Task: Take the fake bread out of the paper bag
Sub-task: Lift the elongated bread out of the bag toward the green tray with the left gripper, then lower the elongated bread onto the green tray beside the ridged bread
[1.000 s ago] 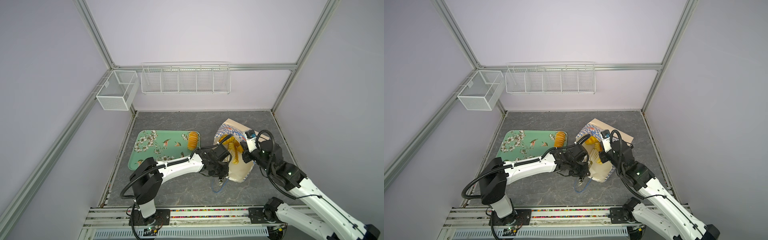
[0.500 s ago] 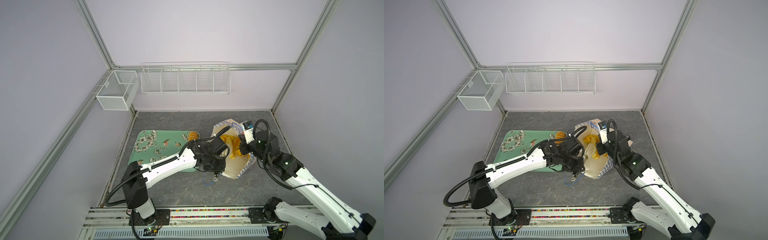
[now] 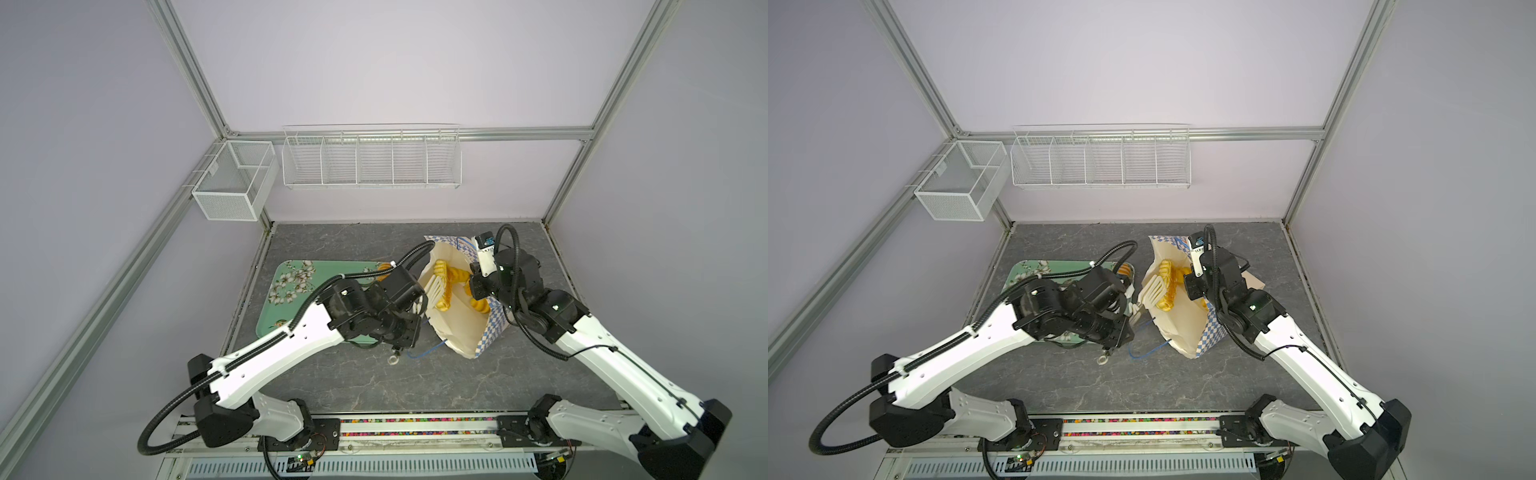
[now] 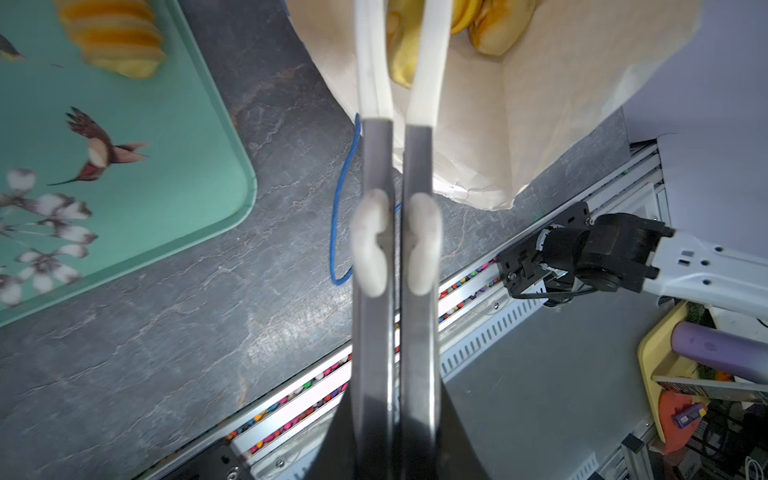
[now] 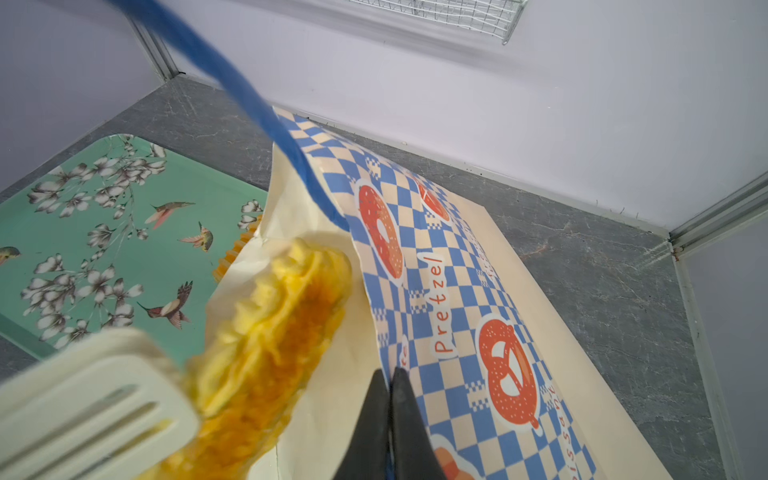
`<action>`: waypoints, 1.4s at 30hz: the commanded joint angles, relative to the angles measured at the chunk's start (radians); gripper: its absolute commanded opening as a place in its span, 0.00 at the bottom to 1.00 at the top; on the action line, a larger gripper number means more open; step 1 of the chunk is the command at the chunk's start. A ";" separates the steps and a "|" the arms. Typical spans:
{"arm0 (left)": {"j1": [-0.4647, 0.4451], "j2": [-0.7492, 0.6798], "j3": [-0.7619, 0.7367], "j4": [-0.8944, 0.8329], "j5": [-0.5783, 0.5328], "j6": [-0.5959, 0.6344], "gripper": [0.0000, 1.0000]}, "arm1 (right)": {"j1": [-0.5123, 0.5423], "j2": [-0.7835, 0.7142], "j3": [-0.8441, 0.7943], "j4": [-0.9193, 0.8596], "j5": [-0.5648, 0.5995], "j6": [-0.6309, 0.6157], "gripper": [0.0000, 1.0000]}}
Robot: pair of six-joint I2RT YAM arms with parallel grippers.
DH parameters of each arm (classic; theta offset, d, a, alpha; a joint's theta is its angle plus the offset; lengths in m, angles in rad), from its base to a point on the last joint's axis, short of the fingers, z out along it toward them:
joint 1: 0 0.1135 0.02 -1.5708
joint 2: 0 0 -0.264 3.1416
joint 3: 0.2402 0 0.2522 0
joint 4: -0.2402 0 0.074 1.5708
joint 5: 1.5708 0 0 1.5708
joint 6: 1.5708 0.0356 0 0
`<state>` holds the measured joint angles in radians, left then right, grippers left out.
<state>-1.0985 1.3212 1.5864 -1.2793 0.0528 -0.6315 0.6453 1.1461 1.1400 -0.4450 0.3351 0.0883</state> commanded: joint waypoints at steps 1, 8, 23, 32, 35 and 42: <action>0.005 -0.076 0.064 -0.152 -0.090 0.042 0.00 | 0.001 0.038 0.044 -0.009 -0.004 0.049 0.07; 0.149 -0.248 -0.012 -0.258 -0.181 0.056 0.00 | 0.002 0.131 0.119 -0.008 -0.008 0.051 0.07; 0.609 0.021 -0.116 -0.102 -0.245 0.449 0.00 | -0.025 0.152 0.157 -0.001 -0.007 -0.059 0.07; 0.611 0.283 -0.034 -0.119 -0.434 0.484 0.00 | -0.053 0.139 0.108 0.011 -0.038 -0.075 0.07; 0.610 0.312 -0.024 -0.087 -0.454 0.489 0.00 | -0.064 0.121 0.086 0.011 -0.048 -0.070 0.07; 0.599 0.357 -0.019 -0.073 -0.479 0.479 0.00 | -0.075 0.094 0.063 0.006 -0.068 -0.060 0.07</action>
<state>-0.4923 1.6749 1.5295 -1.3605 -0.3756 -0.1555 0.5777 1.2675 1.2293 -0.4370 0.2825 0.0288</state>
